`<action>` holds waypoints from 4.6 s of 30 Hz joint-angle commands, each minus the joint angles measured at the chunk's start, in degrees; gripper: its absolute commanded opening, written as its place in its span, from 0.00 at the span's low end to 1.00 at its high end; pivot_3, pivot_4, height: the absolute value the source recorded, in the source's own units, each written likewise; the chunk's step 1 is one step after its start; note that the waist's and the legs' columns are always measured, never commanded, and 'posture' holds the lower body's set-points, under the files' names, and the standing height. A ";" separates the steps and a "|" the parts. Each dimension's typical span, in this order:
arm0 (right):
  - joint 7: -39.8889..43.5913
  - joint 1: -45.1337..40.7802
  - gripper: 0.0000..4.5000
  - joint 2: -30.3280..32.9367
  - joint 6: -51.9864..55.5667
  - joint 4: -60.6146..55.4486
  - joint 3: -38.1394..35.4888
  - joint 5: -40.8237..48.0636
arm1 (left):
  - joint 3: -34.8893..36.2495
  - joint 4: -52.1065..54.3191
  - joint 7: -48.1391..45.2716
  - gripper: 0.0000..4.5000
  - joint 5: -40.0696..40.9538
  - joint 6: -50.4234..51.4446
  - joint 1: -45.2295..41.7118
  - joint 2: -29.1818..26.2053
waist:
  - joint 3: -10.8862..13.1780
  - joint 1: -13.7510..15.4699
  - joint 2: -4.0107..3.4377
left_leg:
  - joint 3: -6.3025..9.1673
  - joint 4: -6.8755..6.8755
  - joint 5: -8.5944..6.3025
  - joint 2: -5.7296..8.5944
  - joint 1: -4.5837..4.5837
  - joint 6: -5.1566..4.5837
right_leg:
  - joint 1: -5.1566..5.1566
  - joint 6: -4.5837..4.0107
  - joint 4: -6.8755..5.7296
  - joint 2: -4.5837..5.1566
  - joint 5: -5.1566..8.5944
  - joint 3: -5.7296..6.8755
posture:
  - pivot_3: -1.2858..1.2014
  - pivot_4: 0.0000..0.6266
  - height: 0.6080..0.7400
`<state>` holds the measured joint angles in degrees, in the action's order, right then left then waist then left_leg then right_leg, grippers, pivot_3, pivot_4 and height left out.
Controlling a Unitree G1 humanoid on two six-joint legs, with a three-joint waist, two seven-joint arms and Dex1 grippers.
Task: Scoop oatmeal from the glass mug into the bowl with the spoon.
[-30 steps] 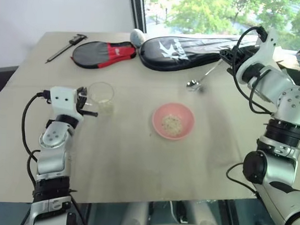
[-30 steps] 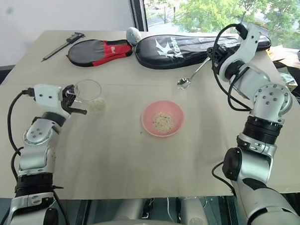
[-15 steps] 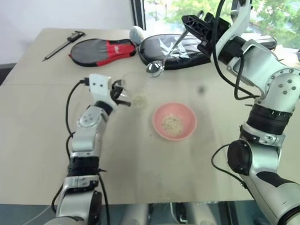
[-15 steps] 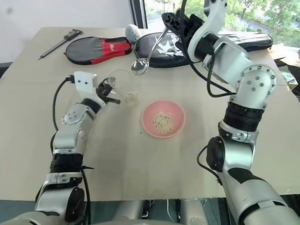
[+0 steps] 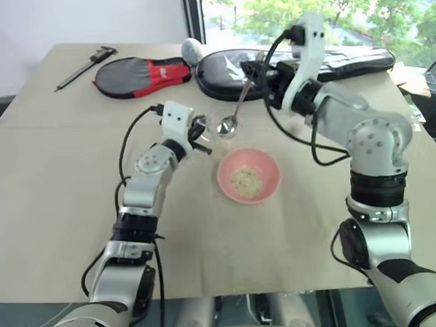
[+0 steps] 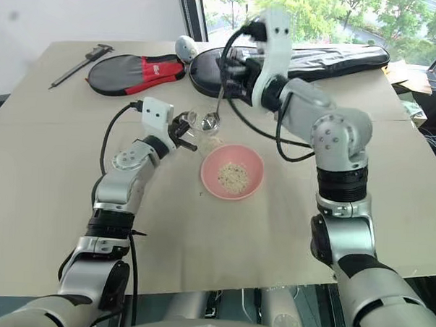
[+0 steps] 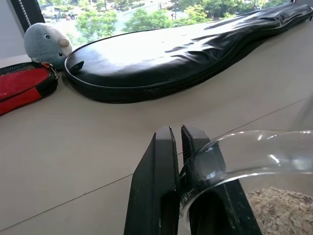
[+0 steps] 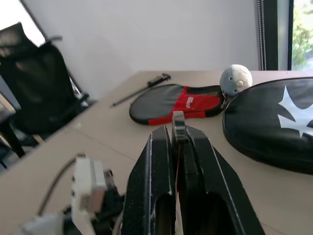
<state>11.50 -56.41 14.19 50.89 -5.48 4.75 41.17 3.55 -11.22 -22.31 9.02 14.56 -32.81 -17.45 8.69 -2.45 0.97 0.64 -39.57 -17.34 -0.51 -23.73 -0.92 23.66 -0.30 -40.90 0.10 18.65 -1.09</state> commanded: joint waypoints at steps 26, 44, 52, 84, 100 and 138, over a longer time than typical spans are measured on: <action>7.93 3.48 0.00 -10.13 5.19 4.06 -3.50 -11.07 | 0.99 7.18 1.10 0.00 0.27 1.87 0.82 -0.10 | 0.01 0.21 0.00 | 0.12 -0.75 0.00 0.00 0.00 0.00 | 0.00 0.00 -0.72 0.01 0.00 0.05 | 0.52 0.24 1.00; -13.86 -8.02 0.00 -14.67 22.38 11.34 -34.08 3.40 | 1.67 4.89 1.95 0.00 -0.15 0.07 1.44 0.02 | 0.01 0.11 0.00 | 0.04 -0.73 -0.01 0.02 -0.03 0.00 | 0.08 0.00 -0.87 0.01 0.00 -0.01 | 0.52 0.24 1.00; -21.15 -9.16 0.00 -13.73 24.22 14.68 -40.74 7.73 | 1.52 4.33 1.76 0.00 -0.27 -0.52 1.61 -0.04 | 0.01 0.08 0.00 | -0.02 -0.73 -0.01 0.02 -0.03 0.00 | 0.08 0.00 -0.87 0.01 0.00 -0.05 | 0.52 0.24 1.00; -31.68 -9.17 0.00 -10.74 19.94 23.76 -46.16 25.38 | 1.85 3.71 1.46 0.00 0.10 -0.57 1.80 -0.07 | 0.01 0.10 0.00 | -0.06 -0.70 -0.01 0.02 -0.04 -0.01 | 0.08 0.00 -0.88 0.00 0.00 -0.09 | 0.52 0.24 1.00; -31.28 -7.05 0.00 -9.70 20.39 19.62 -43.96 38.18 | 1.89 2.20 0.94 0.00 0.15 -1.07 1.39 -0.45 | 0.01 0.13 0.00 | -0.07 -0.68 -0.01 0.01 -0.07 -0.02 | 0.08 0.00 -0.88 0.00 0.00 -0.09 | 0.52 0.24 1.00; 5.62 11.59 0.00 23.98 3.43 -13.82 -3.22 17.78 | 6.42 6.09 2.39 0.00 4.45 1.81 6.06 -1.92 | 0.03 0.41 0.01 | -0.02 -0.68 -0.05 0.00 -0.08 -0.09 | 0.06 0.01 -0.61 0.00 0.00 -0.08 | 0.52 0.24 1.00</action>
<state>9.72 -42.75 35.90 59.73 -13.17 -1.29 65.11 8.96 -7.82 -20.66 12.94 16.09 -27.20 -19.27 8.72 -2.04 0.98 0.62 -40.24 -17.39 -0.51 -23.81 -1.00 23.72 -0.29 -41.50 0.10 18.65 -1.17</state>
